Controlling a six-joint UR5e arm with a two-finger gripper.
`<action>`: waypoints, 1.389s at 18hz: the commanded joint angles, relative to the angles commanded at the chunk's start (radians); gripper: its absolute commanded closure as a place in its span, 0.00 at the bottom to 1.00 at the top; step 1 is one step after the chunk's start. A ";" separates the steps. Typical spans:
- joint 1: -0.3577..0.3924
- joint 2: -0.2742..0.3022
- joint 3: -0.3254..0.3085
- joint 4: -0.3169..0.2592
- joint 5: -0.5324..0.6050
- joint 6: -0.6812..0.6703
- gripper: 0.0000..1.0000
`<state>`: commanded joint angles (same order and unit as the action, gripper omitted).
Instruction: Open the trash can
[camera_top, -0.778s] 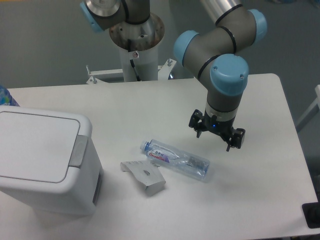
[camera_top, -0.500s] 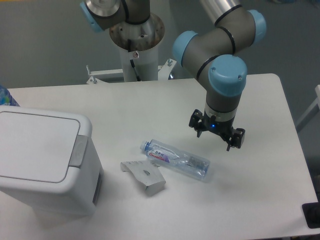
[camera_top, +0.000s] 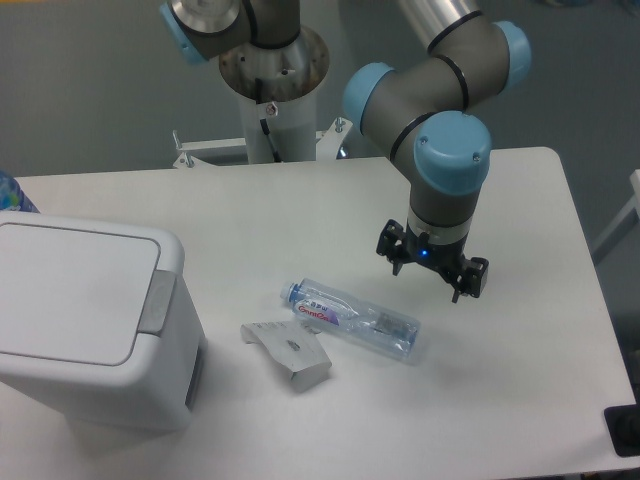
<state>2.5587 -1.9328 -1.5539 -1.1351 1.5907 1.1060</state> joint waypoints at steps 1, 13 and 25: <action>0.000 0.000 0.000 0.000 -0.002 0.000 0.00; -0.058 -0.078 0.153 -0.011 -0.044 -0.245 0.00; -0.182 -0.005 0.189 -0.028 -0.221 -0.676 0.00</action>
<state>2.3762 -1.9375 -1.3653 -1.1628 1.3700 0.4299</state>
